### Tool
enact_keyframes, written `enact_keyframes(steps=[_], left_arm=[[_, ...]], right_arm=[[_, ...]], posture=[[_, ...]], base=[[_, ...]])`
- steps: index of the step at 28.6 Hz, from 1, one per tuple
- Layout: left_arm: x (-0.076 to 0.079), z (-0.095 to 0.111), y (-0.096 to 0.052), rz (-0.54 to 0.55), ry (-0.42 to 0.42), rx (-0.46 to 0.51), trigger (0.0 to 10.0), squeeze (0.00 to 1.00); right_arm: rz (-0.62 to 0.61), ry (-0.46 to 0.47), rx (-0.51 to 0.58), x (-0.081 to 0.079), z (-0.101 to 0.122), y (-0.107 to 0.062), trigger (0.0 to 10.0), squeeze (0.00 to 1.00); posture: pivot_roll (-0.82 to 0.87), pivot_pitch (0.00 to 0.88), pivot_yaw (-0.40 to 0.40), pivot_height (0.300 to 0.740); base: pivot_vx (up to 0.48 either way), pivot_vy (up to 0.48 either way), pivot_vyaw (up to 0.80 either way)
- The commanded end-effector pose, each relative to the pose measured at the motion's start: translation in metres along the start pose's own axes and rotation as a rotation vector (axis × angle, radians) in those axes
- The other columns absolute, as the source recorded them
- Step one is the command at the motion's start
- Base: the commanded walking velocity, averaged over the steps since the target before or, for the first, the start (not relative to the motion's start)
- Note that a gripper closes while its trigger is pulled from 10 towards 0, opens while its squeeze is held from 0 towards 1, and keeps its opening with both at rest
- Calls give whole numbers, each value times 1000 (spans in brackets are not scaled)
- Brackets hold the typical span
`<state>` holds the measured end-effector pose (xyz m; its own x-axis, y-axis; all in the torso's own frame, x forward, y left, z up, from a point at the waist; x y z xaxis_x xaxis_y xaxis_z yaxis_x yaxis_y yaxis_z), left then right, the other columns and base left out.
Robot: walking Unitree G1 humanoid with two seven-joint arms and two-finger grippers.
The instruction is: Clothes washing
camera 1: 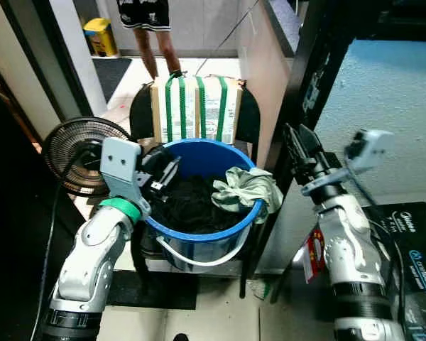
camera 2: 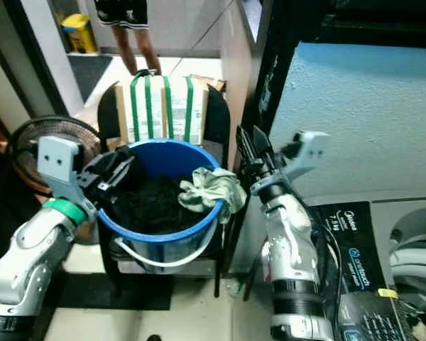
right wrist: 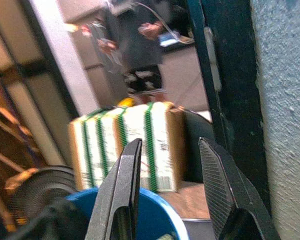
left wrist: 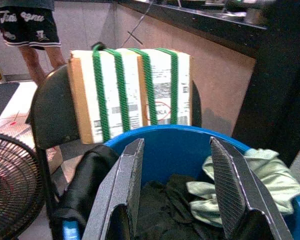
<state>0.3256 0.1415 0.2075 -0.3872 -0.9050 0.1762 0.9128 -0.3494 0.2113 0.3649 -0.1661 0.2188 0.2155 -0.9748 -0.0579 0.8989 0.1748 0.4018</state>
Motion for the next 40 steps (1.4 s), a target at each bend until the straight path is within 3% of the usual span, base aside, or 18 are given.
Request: enact_keyframes(steps=[1, 24, 40], left_arm=[[-4, -1, -3, 29, -1, 0, 10000, 0], [-4, -4, -2, 63, -22, 14, 10000, 0], [-7, 5, -4, 89, -72, 72, 10000, 0]], right_arm=[[-27, -27, -8, -2, -3, 1, 10000, 0], [-24, -68, 4, -17, -1, 0, 10000, 0], [12, -69, 9, -33, 0, 2, 10000, 0]], posture=[[86, 4, 34, 740], [73, 13, 39, 740], [79, 4, 31, 740]], base=[[0, 480, 0], [0, 480, 0], [0, -25, 0]])
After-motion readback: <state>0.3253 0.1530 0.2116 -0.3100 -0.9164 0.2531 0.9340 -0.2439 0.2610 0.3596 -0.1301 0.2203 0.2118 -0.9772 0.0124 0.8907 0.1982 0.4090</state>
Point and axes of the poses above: a point about 5 cm out from each wrist's last joint towards the gripper, its own y axis pointing out of the wrist towards the gripper, its own z axis along the axis of the wrist's last joint, x = y × z, the point moved 2 cm from there along y, pointing out of the wrist towards the gripper, and after that the axes turned 11 degrees about -y, right-handed, at the moved point
